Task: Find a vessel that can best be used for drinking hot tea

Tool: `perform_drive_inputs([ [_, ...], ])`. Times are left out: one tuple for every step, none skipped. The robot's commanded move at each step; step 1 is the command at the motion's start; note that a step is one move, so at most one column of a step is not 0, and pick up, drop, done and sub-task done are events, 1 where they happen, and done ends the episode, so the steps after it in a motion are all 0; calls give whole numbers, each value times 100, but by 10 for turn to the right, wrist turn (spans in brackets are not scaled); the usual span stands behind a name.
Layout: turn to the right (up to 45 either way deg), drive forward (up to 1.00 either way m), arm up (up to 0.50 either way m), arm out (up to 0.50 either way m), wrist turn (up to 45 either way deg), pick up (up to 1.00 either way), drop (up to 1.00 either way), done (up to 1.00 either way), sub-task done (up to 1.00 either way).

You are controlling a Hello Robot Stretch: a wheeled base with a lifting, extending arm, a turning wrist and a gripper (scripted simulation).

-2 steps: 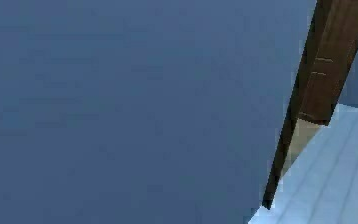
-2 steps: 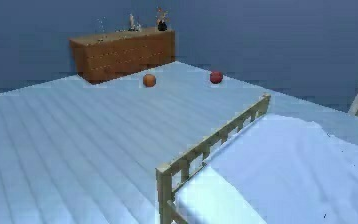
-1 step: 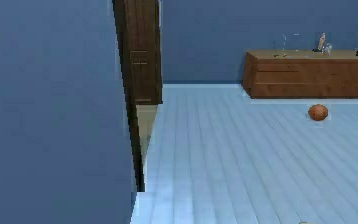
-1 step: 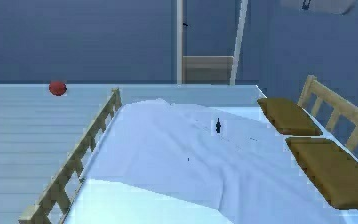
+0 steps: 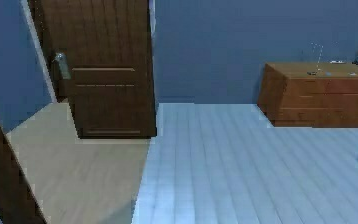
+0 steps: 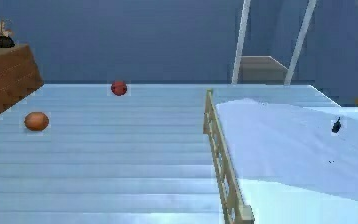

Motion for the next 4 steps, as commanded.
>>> perform_drive_inputs([
  [0, 55, 0, 0, 0, 0, 0, 0, 0],
  [-120, 0, 0, 0, 0, 0, 0, 0, 0],
  [0, 55, 0, 0, 0, 0, 0, 0, 0],
  [-450, 0, 0, 0, 0, 0, 0, 0, 0],
])
